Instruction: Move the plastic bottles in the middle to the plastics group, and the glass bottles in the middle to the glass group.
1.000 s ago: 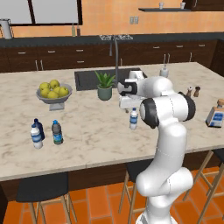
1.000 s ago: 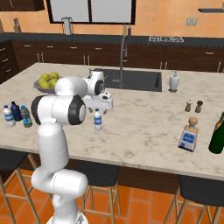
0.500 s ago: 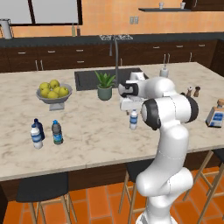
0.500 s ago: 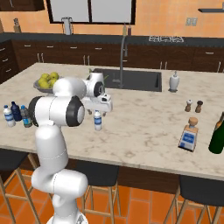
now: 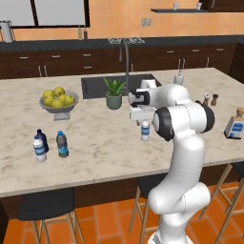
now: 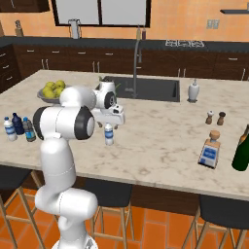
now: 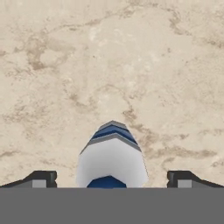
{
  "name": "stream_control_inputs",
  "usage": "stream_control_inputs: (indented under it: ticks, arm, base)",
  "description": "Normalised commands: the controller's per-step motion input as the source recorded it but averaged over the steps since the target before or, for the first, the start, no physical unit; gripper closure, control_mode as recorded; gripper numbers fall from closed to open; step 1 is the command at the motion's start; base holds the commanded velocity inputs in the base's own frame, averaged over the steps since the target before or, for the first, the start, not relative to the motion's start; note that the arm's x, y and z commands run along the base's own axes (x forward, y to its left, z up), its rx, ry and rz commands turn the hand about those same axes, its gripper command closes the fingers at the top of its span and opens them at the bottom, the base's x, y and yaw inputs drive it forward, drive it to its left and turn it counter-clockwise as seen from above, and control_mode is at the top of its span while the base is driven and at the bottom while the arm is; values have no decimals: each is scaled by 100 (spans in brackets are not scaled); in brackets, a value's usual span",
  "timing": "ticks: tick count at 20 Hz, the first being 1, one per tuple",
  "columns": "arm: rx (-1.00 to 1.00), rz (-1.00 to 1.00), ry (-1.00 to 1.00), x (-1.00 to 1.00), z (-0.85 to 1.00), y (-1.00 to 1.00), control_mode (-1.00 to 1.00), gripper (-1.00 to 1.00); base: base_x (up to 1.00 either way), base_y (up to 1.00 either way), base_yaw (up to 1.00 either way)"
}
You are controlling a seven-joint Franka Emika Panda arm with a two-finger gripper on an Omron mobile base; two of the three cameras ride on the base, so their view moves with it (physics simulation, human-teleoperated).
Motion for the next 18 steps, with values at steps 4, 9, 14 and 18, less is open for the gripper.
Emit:
stream_control_inputs:
  ticks: [4,9,14,18]
  arm:
    - [0,0,-1,-15,-30,0,-100,100]
    - [-2,11,-20,-27,6,7,-100,100]
    - [0,23,-13,-53,45,33,-100,100]
    - [0,23,0,-48,33,65,-100,100]
  base:
    - [0,0,0]
    - [0,0,0]
    - [0,0,0]
    - [0,0,0]
